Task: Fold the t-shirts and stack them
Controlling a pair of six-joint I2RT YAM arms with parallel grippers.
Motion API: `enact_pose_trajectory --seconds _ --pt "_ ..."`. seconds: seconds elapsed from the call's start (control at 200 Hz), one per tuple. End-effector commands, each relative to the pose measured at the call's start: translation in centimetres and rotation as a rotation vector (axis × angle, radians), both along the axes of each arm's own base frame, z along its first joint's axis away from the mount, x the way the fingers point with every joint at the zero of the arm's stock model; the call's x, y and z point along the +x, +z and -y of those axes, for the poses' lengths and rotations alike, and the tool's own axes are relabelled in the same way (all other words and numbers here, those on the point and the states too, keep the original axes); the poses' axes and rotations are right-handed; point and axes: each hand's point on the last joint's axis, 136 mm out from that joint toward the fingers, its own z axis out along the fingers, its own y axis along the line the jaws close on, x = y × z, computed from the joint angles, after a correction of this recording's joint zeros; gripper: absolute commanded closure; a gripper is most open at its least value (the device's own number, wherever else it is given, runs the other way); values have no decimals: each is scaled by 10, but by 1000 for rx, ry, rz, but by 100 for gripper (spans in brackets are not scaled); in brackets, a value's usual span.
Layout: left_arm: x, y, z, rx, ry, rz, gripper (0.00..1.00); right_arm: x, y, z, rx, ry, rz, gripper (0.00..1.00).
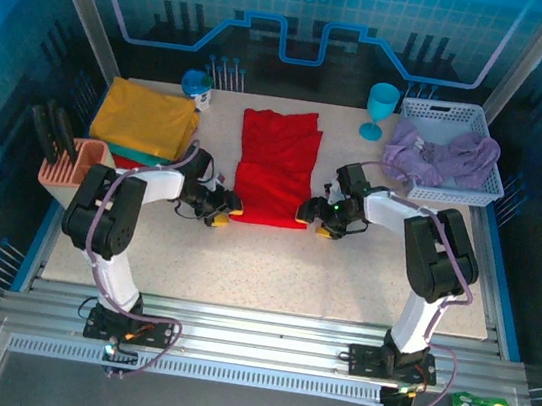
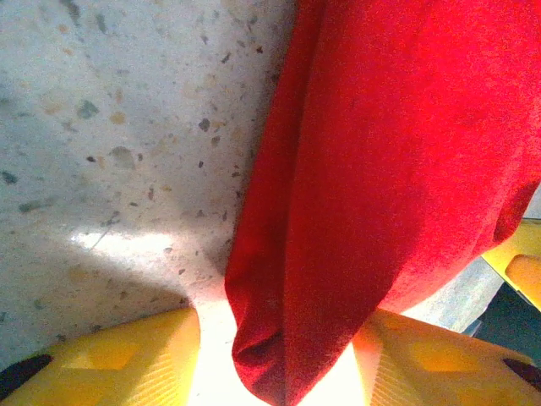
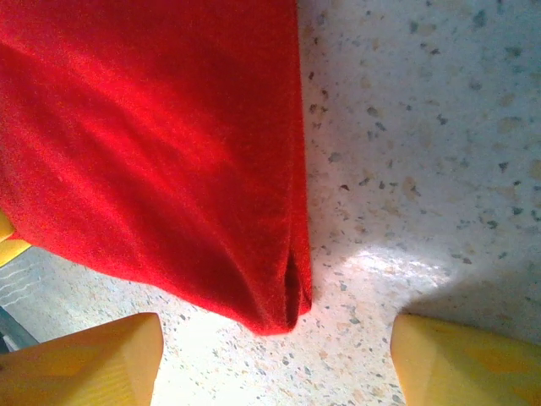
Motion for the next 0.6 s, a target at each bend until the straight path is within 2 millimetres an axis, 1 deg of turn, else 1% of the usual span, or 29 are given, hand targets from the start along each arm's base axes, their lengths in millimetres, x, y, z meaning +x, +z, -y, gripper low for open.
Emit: enact_pose_trajectory --seconds 0.0,0.195,0.35,0.595 --pt "16 1 14 -10 -14 42 49 11 3 -27 67 41 38 29" --pt "23 1 15 -9 -13 41 51 15 7 -34 92 53 51 30" --pt "25 -1 15 3 -12 33 53 17 9 -33 83 55 54 30" --pt "30 1 17 7 -7 39 58 22 12 -33 77 55 74 31"
